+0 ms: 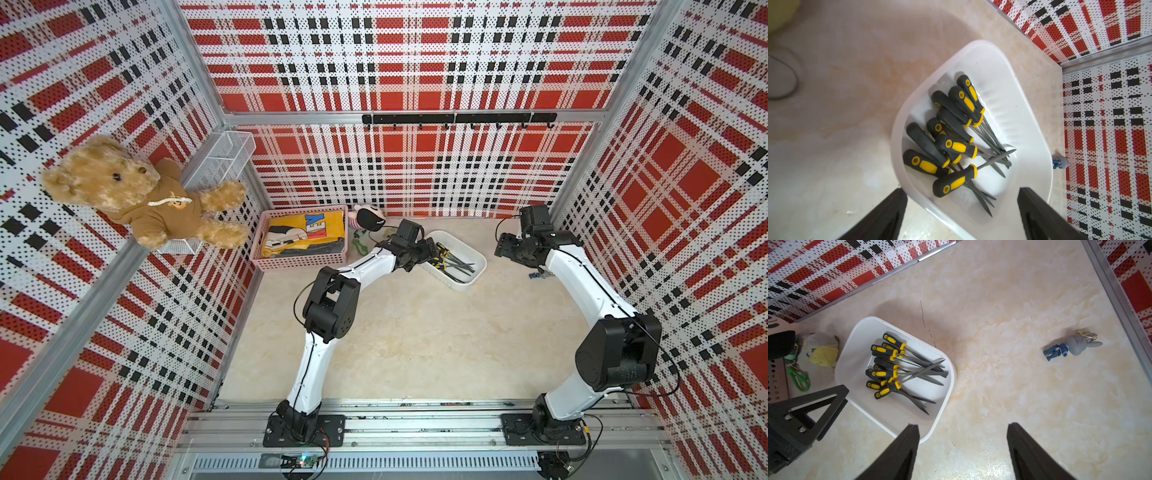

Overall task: Take the file tool out of the storage box
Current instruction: Move the storage box to the center of the board.

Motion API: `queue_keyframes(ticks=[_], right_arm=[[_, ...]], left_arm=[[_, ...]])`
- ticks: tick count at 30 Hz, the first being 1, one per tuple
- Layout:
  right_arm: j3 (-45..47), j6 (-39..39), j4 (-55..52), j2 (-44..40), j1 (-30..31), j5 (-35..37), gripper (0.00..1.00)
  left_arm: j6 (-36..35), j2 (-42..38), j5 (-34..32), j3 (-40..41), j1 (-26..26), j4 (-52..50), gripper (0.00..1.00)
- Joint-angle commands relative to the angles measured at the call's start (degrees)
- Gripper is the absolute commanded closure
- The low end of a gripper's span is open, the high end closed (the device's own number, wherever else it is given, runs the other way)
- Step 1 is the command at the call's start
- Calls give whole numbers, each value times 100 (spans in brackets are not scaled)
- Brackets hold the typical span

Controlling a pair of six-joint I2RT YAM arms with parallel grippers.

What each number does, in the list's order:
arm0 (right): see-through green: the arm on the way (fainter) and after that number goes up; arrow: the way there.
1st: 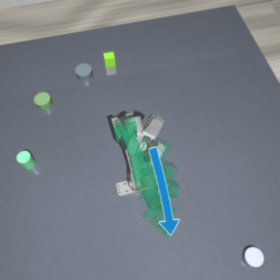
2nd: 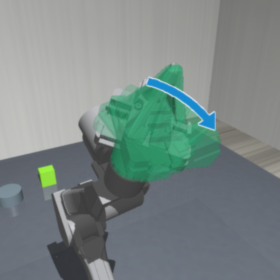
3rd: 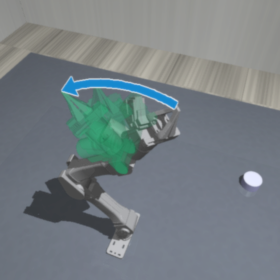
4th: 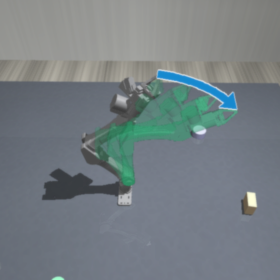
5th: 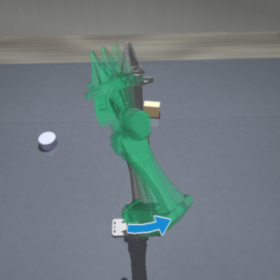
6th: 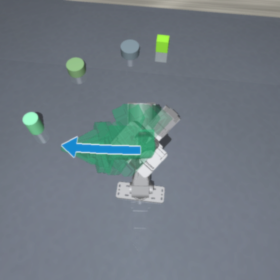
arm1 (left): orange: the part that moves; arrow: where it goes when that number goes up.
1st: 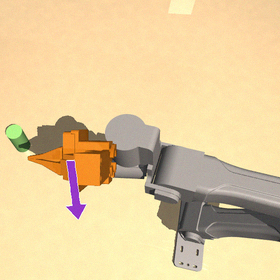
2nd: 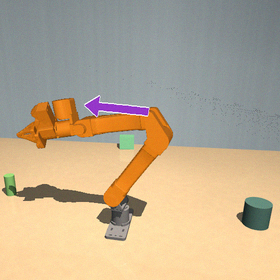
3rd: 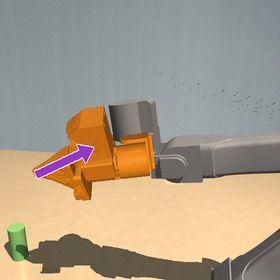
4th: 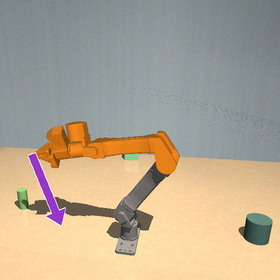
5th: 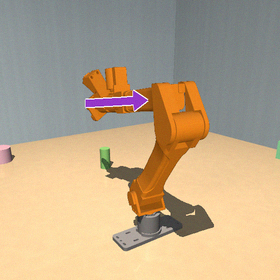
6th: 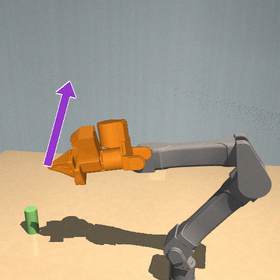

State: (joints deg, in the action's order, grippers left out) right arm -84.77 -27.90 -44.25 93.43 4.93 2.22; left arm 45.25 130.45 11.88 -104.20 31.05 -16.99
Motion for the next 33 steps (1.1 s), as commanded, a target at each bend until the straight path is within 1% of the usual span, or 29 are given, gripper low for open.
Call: queue_keyframes(ticks=[1, 8, 13, 19, 23, 29, 30, 33], right_arm=[[123, 118, 85, -56, -75, -234, 25], [206, 194, 127, 131, -158, -467, 25], [207, 241, 171, 186, -180, -510, 25], [128, 224, 176, 246, -194, -599, 25], [120, 232, 189, 303, -194, -633, 25], [84, 241, 153, 375, -193, -688, 26], [86, 237, 153, 381, -194, -697, 26], [84, 245, 142, 379, -194, -696, 26]], left_arm=[[133, 168, 47, -149, 72, -307, 14], [-7, 327, -78, -232, 70, -630, 24], [-215, 357, -248, -382, 69, -944, 47], [-467, 377, -502, -649, 25, -1318, 67], [-605, 342, -638, -654, -39, -1454, 68], [-730, 412, -620, -664, -114, -1550, 69], [-760, 443, -619, -706, -116, -1589, 70], [-855, 490, -616, -790, -129, -1722, 80]])
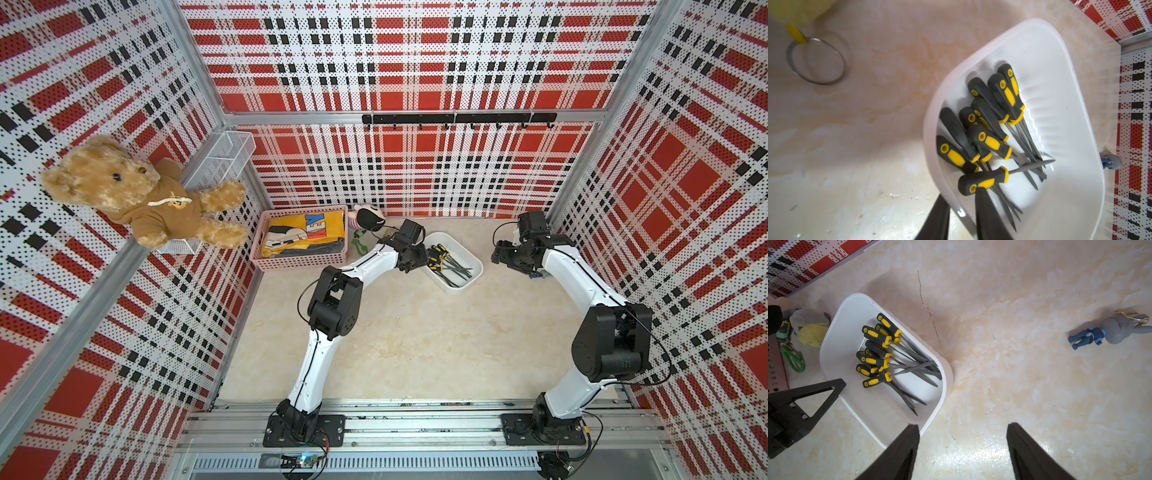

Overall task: Take the file tool out of the storage box
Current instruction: Move the storage box to the center of the board.

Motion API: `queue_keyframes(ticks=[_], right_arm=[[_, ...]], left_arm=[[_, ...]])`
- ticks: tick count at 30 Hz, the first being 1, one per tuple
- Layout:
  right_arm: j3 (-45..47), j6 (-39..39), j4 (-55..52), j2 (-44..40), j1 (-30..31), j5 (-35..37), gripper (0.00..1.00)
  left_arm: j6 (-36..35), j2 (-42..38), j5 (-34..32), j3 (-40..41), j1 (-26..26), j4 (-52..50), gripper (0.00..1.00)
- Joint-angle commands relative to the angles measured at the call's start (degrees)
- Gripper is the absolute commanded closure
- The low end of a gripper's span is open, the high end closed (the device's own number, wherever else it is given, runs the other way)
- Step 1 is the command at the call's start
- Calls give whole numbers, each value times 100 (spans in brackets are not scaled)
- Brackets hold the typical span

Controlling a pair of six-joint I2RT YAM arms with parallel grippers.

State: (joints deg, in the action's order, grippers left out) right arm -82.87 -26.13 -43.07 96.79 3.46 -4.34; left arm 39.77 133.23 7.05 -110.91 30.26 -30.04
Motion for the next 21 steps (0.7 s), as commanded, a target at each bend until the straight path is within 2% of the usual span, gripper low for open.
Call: queue_keyframes(ticks=[1, 8, 11, 14, 21], right_arm=[[-115, 65, 14, 42, -47, -41, 26], [-171, 51, 9, 100, -46, -120, 26], [-209, 52, 9, 122, -43, -173, 26], [-190, -8, 86, 146, -48, -320, 26], [-132, -159, 258, 163, 86, -428, 26]], left_arm=[[-341, 205, -137, -138, -68, -460, 84], [-666, 8, -428, -21, -202, -715, 87], [-828, -106, -580, 51, -249, -816, 98], [-1053, -173, -734, 78, -300, -1001, 100], [-1712, -560, -1136, 534, -495, -1323, 100]])
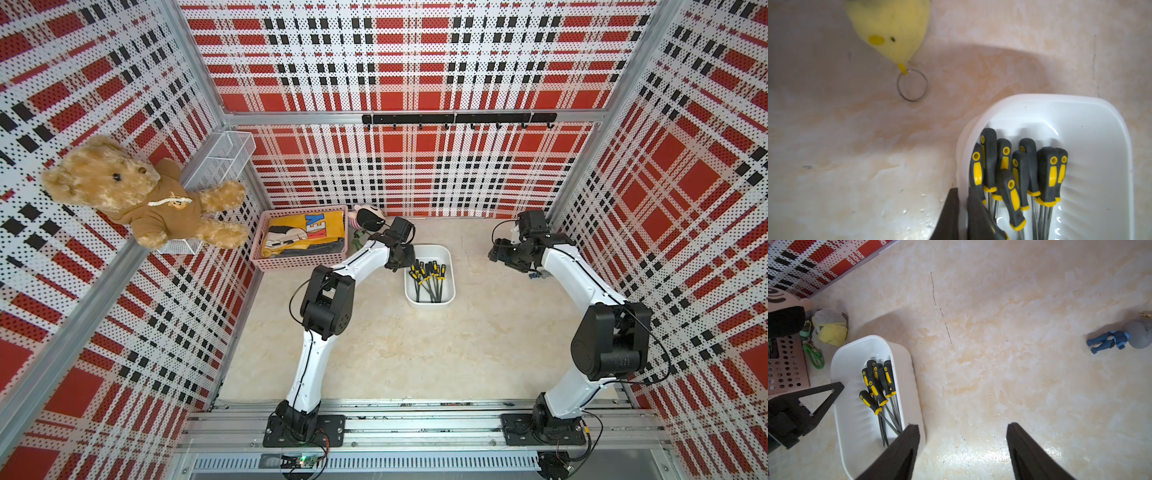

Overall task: Take the file tool out of the storage box
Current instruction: Move the storage box to the center of the board.

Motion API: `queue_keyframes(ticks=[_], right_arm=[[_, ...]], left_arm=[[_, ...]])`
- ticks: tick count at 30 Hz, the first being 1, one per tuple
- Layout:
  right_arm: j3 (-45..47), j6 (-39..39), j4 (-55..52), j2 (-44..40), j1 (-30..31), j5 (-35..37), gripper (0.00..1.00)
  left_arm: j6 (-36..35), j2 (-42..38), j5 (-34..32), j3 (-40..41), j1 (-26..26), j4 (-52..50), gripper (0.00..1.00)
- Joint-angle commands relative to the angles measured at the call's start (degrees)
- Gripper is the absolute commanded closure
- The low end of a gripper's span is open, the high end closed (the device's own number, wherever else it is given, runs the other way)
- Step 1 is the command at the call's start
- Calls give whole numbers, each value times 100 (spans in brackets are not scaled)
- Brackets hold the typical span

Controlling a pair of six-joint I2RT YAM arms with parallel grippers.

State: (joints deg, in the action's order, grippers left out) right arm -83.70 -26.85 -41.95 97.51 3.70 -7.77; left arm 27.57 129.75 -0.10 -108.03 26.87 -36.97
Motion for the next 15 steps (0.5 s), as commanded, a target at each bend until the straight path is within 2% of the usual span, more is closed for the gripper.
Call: queue_keyframes(ticks=[1, 9, 15], right_arm=[[-41, -102, 182, 99, 109, -88, 26], [-121, -296, 361, 336, 561, -71, 26], [-269, -429, 415, 522, 796, -89, 27]], left_arm=[[-595, -282, -496, 343, -190, -693, 100], [-1186, -1164, -759, 1610, -587, -732, 100], [-1619, -1831, -1009, 2464, -1122, -694, 100]])
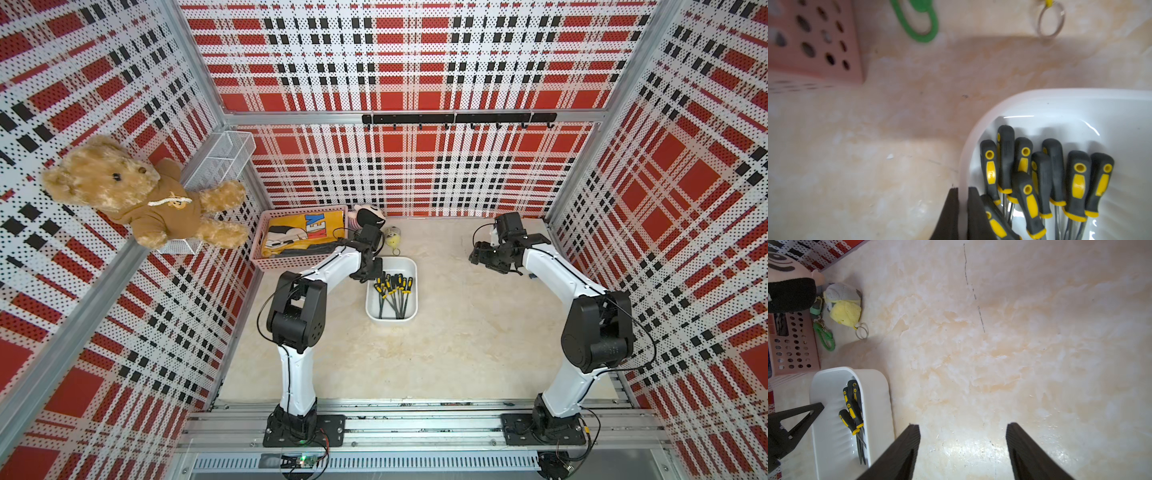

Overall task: Take the file tool out of the storage box
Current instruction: Move the storage box to the center of the board.

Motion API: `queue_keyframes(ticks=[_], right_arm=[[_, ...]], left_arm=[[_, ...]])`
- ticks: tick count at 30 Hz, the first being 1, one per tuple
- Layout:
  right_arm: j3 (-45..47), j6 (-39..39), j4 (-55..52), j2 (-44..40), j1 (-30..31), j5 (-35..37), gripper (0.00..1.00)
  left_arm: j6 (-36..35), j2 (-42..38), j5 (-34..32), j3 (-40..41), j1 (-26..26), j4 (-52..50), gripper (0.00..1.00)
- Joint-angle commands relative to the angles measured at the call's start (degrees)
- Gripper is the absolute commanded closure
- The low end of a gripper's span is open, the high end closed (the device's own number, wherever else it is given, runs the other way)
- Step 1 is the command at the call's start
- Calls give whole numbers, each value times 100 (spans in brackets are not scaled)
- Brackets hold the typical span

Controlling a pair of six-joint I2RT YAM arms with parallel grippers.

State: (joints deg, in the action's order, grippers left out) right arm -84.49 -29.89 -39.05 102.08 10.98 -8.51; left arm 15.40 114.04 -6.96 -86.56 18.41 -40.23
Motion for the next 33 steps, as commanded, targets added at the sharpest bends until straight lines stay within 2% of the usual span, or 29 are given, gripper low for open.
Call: queue_keyframes(ticks=[1, 2, 5, 9, 21, 27, 31, 33], right_arm=[[-181, -140, 147, 73, 79, -22, 27], [-160, -140, 179, 69, 91, -40, 27], [-117, -331, 260, 66, 119, -39, 27], [-101, -409, 317, 76, 162, -71, 27], [-139, -527, 398, 31, 412, 69, 26], [-381, -367, 398, 113, 728, 252, 26], [-867, 128, 442, 332, 1204, 309, 27], [-1205, 299, 448, 541, 1443, 242, 28]], left_arm=[[-454, -388, -345, 453, -371, -347, 100], [-483, -489, -333, 579, -656, -305, 100], [-601, -762, -288, 850, -1093, -208, 100], [-841, -956, -309, 1007, -1426, -109, 100], [-1297, -934, -512, 913, -1490, 224, 100], [-1346, -956, -530, 804, -1489, 419, 100], [-1186, -978, -410, 705, -1490, 496, 78], [-1085, -1030, -262, 630, -1479, 494, 71]])
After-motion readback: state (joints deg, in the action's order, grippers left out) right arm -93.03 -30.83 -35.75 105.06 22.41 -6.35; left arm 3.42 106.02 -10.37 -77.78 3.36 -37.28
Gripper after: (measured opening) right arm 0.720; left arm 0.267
